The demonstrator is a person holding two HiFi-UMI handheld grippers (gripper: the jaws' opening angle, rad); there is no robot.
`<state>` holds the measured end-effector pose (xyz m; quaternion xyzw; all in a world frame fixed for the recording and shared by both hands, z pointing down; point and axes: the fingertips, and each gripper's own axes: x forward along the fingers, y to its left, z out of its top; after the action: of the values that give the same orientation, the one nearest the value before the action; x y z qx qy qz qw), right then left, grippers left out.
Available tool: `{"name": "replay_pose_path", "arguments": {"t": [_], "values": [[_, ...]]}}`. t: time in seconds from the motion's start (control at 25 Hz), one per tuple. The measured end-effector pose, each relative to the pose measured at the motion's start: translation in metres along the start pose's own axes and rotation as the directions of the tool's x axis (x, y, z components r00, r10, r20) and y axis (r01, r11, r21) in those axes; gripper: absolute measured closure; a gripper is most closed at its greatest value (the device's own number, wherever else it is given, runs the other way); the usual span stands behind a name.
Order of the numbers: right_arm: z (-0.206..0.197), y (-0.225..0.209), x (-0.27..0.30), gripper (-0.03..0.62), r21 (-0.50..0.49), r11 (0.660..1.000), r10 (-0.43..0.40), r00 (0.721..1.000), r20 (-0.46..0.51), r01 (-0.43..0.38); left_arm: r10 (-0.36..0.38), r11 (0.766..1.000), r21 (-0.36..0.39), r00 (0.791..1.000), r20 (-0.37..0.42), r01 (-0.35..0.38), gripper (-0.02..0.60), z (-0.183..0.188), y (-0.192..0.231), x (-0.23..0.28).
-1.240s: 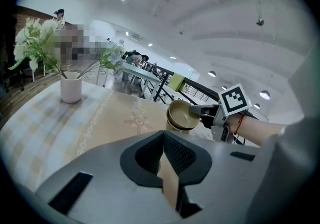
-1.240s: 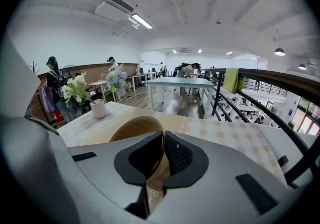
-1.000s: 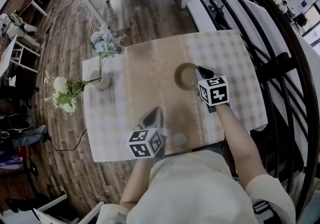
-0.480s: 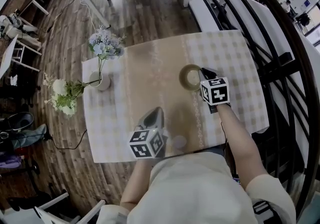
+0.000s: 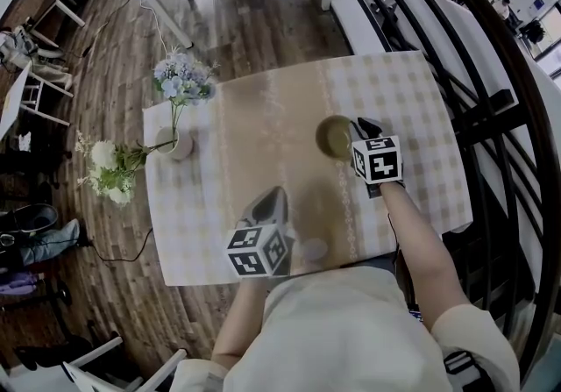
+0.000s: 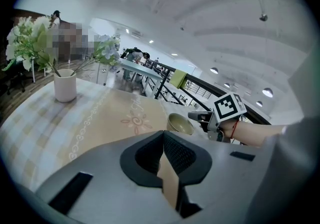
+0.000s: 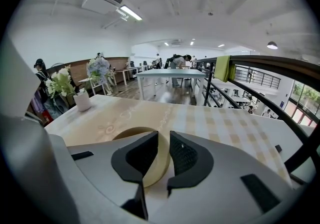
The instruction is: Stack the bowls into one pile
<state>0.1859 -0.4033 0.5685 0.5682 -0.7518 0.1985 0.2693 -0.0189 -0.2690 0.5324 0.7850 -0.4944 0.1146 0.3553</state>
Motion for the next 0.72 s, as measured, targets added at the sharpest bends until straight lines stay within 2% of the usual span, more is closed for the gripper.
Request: {"name": "replay_pose_path", "arguments": {"t": [0.4, 0.6, 0.72], "values": [[0.011, 0.02, -0.031, 0.534, 0.017, 1.0, 0.02, 0.998, 0.06, -0.021, -0.013, 1.0, 0.009, 1.0, 0.019, 0.013, 0.577, 0.005, 0.002, -0.011], [0.019, 0.012, -0.071, 0.534, 0.015, 0.999, 0.047, 0.993, 0.106, -0.049, -0.017, 1.0, 0.013, 0.999, 0.04, 0.017, 0.577, 0.012, -0.023, -0.015], [0.017, 0.038, -0.082, 0.534, 0.013, 0.998, 0.059, 0.99, 0.13, -0.061, -0.026, 0.999, 0.019, 0.998, 0.051, 0.025, 0.577, 0.012, -0.007, -0.027]]}}
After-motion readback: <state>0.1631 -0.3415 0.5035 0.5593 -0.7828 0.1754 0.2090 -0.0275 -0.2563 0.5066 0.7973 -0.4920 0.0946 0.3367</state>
